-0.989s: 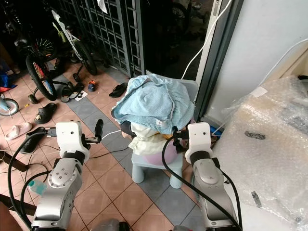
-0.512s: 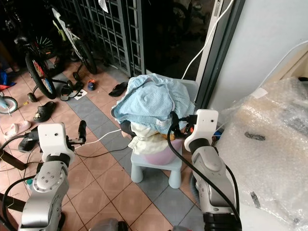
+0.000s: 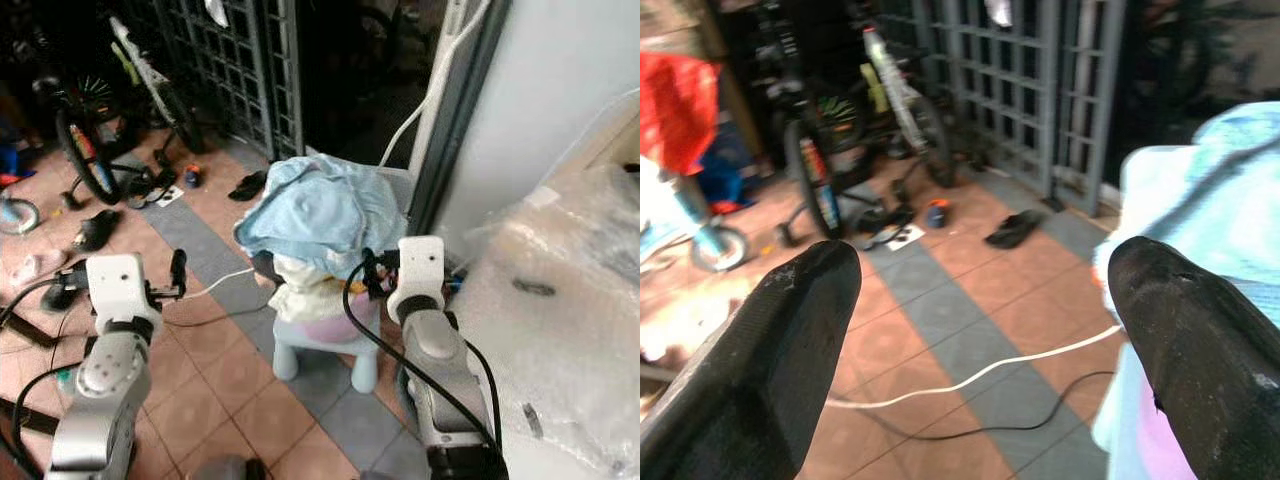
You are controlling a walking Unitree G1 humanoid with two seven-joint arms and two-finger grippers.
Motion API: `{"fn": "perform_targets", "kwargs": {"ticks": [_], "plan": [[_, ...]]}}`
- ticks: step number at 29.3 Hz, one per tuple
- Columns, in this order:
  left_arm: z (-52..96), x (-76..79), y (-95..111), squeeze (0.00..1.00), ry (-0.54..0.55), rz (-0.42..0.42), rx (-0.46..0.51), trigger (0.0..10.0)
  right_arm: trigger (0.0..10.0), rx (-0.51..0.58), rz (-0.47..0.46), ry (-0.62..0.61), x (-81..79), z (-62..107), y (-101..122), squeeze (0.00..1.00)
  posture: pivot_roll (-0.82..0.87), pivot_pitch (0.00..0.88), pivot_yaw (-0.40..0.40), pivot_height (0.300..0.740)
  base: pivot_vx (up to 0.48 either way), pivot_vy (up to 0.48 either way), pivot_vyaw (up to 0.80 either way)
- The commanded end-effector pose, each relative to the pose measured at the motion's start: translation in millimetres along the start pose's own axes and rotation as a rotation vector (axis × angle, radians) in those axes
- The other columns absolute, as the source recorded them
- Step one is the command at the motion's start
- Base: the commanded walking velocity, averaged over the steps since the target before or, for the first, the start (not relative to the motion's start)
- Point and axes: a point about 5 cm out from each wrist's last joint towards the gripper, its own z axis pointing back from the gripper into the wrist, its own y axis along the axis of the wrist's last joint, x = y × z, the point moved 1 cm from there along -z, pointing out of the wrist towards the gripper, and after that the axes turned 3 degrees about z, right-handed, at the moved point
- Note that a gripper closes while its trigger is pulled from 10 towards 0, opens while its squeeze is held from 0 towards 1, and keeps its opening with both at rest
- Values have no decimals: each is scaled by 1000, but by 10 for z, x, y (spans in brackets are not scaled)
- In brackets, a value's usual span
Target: Clothes washing
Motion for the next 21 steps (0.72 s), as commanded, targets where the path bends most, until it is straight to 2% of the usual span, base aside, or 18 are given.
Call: {"fn": "perform_targets", "kwargs": {"ticks": [1, 5, 8, 15, 21], "plan": [[0, -23, -38, 0, 3, -2, -22, 10000, 10000, 25, -12, 23, -64, -12, 63, 0, -11, 8, 45, 740, 0, 0, 788], [-16, -28, -40, 0, 8, 3, -27, 10000, 10000, 22, -22, 16, -67, -55, 69, 0, -7, 5, 43, 740, 333, 0, 727], [-34, -43, -28, 0, 14, 5, -23, 10000, 10000, -17, -20, 11, -64, -147, 21, 0, 5, 2, 44, 740, 380, 0, 0], [-54, -55, -26, 0, 19, 6, -24, 10000, 10000, -25, -3, 13, -75, -235, 42, 0, 7, 0, 45, 740, 406, 0, 0], [-64, -54, -31, 0, 20, 11, -29, 10000, 10000, -47, 10, -4, -50, -253, -11, 0, 6, 0, 44, 740, 443, 0, 0]]}}
